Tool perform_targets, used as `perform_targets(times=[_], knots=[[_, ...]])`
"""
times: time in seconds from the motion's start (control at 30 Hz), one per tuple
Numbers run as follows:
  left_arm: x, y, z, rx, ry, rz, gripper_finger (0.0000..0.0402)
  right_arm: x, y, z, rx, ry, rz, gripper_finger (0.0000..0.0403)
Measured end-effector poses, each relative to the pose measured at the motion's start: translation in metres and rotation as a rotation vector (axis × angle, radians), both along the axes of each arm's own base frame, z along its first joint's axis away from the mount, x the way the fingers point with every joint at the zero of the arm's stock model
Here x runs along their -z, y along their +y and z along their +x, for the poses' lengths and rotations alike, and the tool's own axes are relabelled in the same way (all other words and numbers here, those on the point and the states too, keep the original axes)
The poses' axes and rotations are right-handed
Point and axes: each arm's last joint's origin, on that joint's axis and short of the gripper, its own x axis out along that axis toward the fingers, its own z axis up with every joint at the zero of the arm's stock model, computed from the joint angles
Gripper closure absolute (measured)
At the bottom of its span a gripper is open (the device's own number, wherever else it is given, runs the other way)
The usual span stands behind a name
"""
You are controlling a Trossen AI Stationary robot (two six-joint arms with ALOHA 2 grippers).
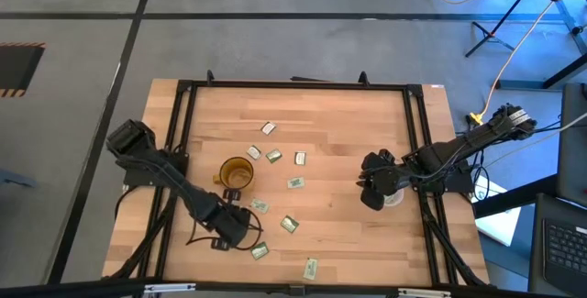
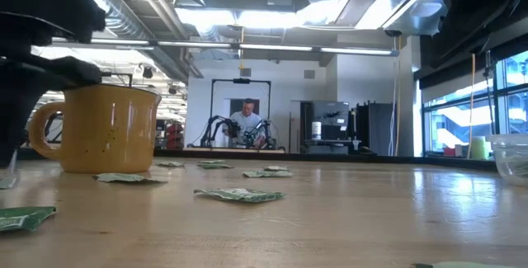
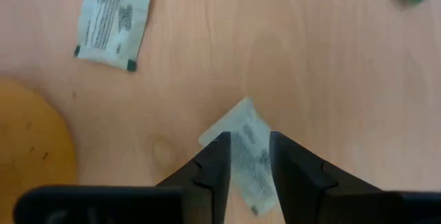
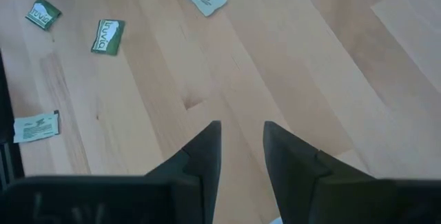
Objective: Pick and place Stevia / Truvia into bins
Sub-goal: Put the green stevia packet into the transparent container
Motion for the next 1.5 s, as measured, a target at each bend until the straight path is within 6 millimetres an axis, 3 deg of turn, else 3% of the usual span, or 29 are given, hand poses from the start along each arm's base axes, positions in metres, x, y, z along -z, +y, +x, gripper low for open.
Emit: perform_targets(times=[0.4,0.93,1.07,1.2,1.33,1.5], knots=[[0.024,0.004,0.011,-0.029,0.091,0.003,0.0326,0.000,0.000,0.000,-0.021,0.003,-0.015,0.0290],[0.015,0.002,0.013,-0.015,0.077,-0.041,0.0397,-0.001,0.001,0.001,-0.047,-0.008,-0.028,0.0290],[-0.001,-0.003,0.022,0.033,0.052,-0.047,0.0399,-0.006,0.004,0.008,-0.168,-0.092,-0.086,0.0290],[-0.033,-0.004,0.036,0.093,-0.113,-0.006,0.0399,-0.018,0.009,0.019,-0.281,-0.252,-0.144,0.0290],[-0.065,0.004,0.045,0.093,-0.340,0.203,0.0399,-0.028,0.012,0.026,-0.412,-0.369,-0.268,0.0290],[-0.095,0.016,0.057,-0.029,-0.630,0.522,0.0398,-0.027,0.016,0.035,-0.538,-0.406,-0.417,0.0290]])
